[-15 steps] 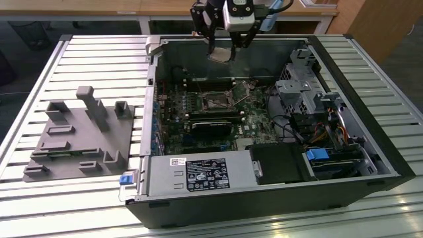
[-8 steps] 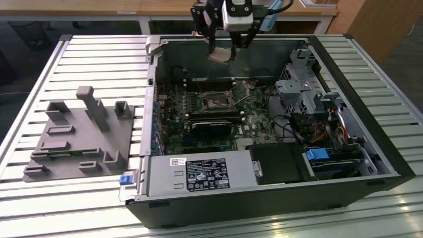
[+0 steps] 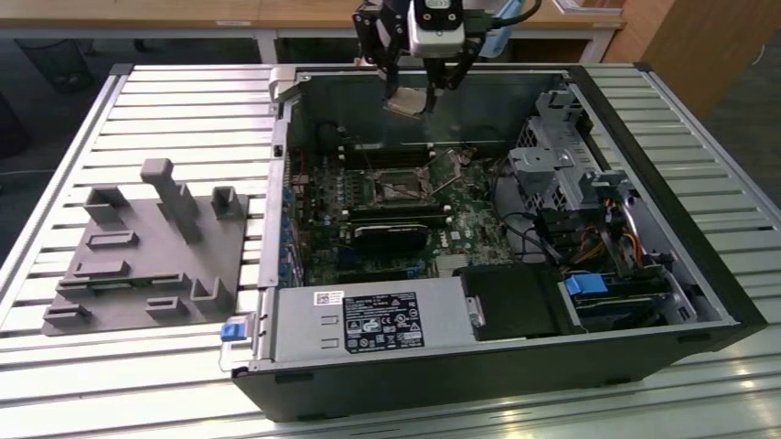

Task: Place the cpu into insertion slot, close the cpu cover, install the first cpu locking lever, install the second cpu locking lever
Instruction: 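Place the cpu into insertion slot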

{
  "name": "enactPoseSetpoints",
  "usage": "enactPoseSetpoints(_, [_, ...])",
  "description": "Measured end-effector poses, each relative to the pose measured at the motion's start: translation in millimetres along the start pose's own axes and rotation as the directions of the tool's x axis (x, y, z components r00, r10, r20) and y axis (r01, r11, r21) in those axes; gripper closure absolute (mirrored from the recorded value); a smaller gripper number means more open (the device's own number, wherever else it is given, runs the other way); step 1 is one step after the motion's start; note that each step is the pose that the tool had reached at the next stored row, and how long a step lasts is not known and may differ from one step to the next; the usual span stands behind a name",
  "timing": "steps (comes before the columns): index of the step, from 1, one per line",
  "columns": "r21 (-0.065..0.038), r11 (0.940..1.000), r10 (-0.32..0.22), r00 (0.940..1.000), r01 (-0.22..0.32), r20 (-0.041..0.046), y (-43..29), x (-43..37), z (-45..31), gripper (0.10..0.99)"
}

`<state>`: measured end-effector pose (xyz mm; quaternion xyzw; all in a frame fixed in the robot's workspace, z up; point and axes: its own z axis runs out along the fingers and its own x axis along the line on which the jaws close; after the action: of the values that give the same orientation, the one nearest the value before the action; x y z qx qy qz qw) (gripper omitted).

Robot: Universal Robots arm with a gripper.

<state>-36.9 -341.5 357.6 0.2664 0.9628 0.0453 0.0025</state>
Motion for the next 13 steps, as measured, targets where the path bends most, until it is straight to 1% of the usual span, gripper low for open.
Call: enactPoseSetpoints(13, [-0.001, 0.9986, 0.053, 0.9986, -0.053, 0.0047, 0.0, 0.0, 0.1, 0.545])
